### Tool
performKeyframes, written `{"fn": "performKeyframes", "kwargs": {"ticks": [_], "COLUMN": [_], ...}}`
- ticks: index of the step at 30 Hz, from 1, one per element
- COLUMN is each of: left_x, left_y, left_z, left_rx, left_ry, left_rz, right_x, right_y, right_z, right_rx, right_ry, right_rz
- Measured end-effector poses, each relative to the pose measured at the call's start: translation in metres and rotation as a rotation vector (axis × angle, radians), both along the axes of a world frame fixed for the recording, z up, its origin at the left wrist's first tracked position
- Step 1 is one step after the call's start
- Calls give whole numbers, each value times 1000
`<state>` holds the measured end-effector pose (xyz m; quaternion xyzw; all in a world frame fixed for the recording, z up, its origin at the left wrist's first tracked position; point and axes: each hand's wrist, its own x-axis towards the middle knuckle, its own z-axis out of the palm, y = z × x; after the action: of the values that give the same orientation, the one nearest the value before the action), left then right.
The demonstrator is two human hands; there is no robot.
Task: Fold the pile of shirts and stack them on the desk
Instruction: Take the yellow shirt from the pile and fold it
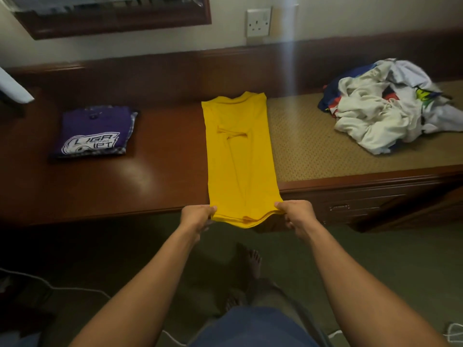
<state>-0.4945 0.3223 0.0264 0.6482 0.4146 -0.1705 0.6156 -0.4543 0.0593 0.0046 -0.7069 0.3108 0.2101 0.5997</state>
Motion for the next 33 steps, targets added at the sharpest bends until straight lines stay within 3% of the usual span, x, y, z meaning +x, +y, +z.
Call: {"fn": "performKeyframes", "kwargs": {"ticks": [24,30,33], "left_x": [251,312,324], "left_y": [56,67,73], "left_z": [0,-35,-57], "left_rx": [-187,-218,-91], "left_ry": [201,247,217], "left_rz": [104,76,-1], "right_x": [268,323,336], "right_y": [30,45,42], "right_z": [1,-22,-41], "right_rx": [199,87,-152], "right_ry": [365,448,277], "right_rz": [-27,-31,48]}}
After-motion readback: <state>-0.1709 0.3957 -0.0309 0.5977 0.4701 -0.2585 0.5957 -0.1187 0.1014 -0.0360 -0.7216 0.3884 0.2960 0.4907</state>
